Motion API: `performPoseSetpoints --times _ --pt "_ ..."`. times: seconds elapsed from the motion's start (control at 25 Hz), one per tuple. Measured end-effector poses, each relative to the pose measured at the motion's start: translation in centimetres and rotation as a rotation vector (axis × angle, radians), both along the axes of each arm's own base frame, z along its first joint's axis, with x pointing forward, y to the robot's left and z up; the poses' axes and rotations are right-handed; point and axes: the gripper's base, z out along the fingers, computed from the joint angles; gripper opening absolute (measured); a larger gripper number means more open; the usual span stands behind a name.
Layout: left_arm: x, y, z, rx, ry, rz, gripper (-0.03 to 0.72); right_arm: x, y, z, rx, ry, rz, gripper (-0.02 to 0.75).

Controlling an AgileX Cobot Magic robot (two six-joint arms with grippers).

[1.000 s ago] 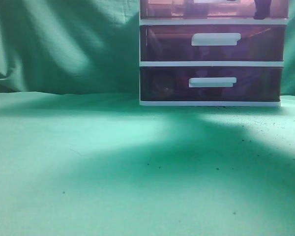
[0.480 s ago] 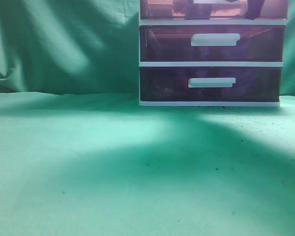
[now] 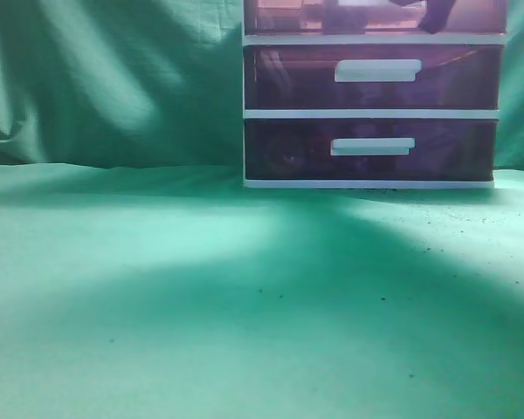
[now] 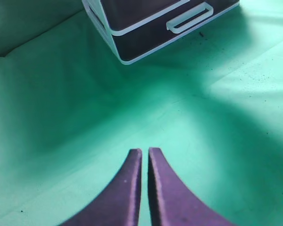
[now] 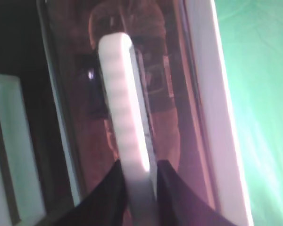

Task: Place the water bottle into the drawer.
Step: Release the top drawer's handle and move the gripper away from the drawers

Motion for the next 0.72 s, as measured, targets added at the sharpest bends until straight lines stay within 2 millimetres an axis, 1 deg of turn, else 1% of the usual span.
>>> performPoseSetpoints --times 0.04,0.2,0.32,0.36,0.44,0.52,0.56,0.6,0.72 --pt "0.0 0.0 0.0 0.004 -0.003 0.001 0.0 -0.1 0.4 -0.1 0.021 0.012 0.003 0.151" --pt "0.1 0.1 0.1 0.02 -0.017 0.005 0.0 -0.4 2.7 -0.8 0.042 0.024 0.057 0.361" --pt "0.2 0.2 0.1 0.028 -0.025 0.007 0.0 -0.6 3.1 -1.1 0.035 0.047 0.059 0.496" --pt "0.2 0.2 0.1 0.034 -0.03 0.008 0.0 -0.7 3.2 -1.0 0.034 0.056 0.055 0.516" --pt "0.2 0.3 0.1 0.039 -0.034 0.009 0.0 -0.9 3.2 -1.0 0.022 0.087 0.043 0.505" --pt "0.2 0.3 0.1 0.042 -0.037 0.01 0.0 -1.4 3.1 -0.4 0.02 0.112 0.027 0.505" --pt "0.2 0.3 0.1 0.044 -0.038 0.01 0.0 -1.7 3.0 0.0 0.024 0.124 0.016 0.546" --pt "0.2 0.3 0.1 0.045 -0.039 0.011 0.0 -2.0 2.9 0.6 0.037 0.133 0.006 0.531" --pt "0.3 0.3 0.2 0.05 -0.053 0.01 0.0 -3.3 2.8 2.6 0.09 0.154 -0.022 0.531"
